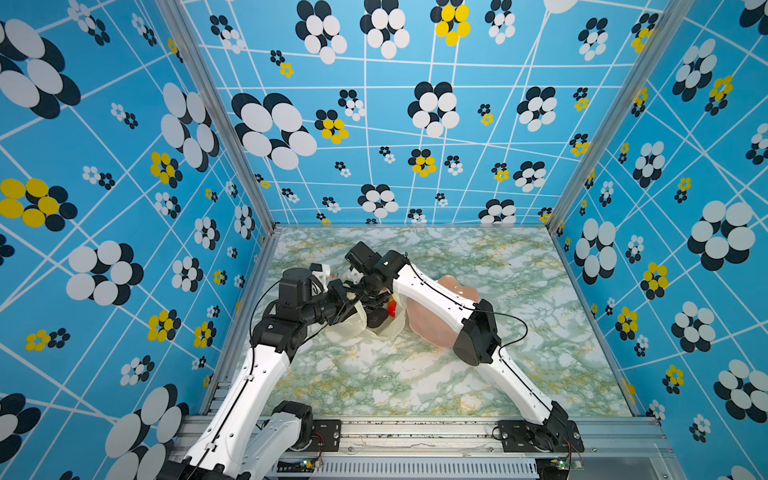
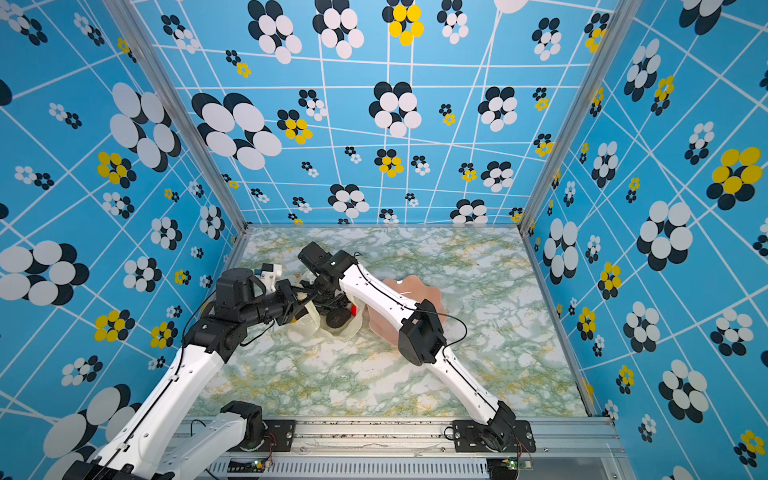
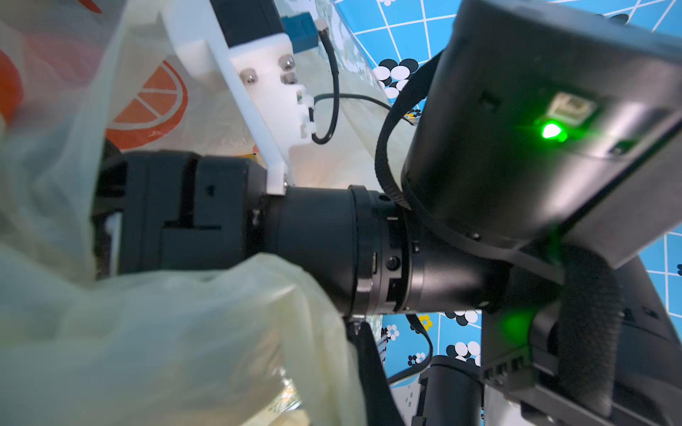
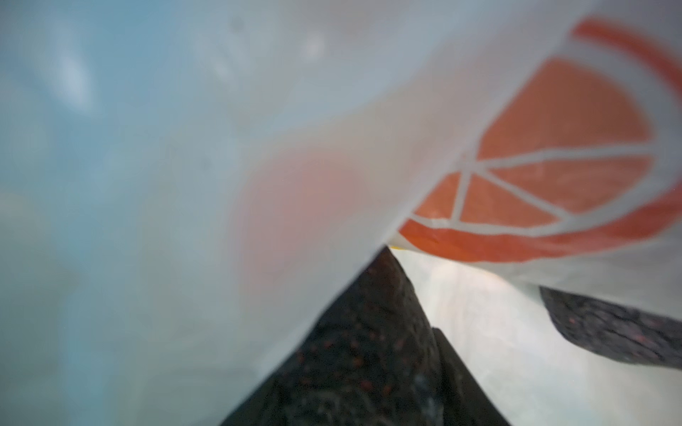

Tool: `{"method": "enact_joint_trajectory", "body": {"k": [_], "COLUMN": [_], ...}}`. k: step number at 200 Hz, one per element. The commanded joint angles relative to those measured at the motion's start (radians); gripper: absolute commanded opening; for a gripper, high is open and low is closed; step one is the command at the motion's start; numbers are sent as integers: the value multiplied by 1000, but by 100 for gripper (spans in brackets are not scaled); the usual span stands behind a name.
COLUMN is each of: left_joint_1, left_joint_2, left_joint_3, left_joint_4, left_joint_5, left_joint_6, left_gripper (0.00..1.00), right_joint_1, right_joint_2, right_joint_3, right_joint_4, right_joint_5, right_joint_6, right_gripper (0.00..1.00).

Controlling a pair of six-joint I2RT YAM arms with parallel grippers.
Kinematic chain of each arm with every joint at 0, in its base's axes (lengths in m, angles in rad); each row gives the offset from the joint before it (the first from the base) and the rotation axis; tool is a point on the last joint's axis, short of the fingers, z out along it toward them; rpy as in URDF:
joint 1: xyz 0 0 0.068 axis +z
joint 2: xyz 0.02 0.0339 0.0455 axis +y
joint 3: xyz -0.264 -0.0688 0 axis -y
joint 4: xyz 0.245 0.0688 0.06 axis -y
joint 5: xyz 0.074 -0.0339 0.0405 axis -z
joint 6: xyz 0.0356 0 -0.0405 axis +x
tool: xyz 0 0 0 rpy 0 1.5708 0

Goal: Place the fruits into the plastic bag
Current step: 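Lower the avocado into the bag and open the right gripper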

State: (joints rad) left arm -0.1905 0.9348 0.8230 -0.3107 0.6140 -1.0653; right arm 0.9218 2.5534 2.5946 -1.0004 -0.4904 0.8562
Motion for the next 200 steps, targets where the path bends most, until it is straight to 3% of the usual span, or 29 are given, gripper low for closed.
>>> {"method": "enact_joint_trajectory", "body": {"k": [1,66,72,74,76,80,200], "left_joint_1": [5,23,25,25,27,27,56], "left_joint_2": [1,19,19,20,19,21,-28], "left_joint_3": [-9,-10,-10,-10,-10,-10,-22], "left_joint_4": [7,15,15,15,16,15,-8], "left_joint_5": [15,35,35,36,37,38,33], "left_joint_6": [7,11,11,11,11,11,10], "left_gripper": [0,0,0,0,0,0,0], "right_joint_1": [3,3,3,3,4,3,3], "right_joint_2": [28,21,21,22,21,19,-80], "right_joint_3": [-20,-46,-46,-46,-46,-46,-49], "right_joint_4": [113,154,157,158,157,160,73], "right_joint_5": [-92,-108,-107,-107,-107,-105,-11], "right_joint_6": [45,56,56,56,55,58,-32], "right_gripper": [26,53,62,72,92,99,100]}}
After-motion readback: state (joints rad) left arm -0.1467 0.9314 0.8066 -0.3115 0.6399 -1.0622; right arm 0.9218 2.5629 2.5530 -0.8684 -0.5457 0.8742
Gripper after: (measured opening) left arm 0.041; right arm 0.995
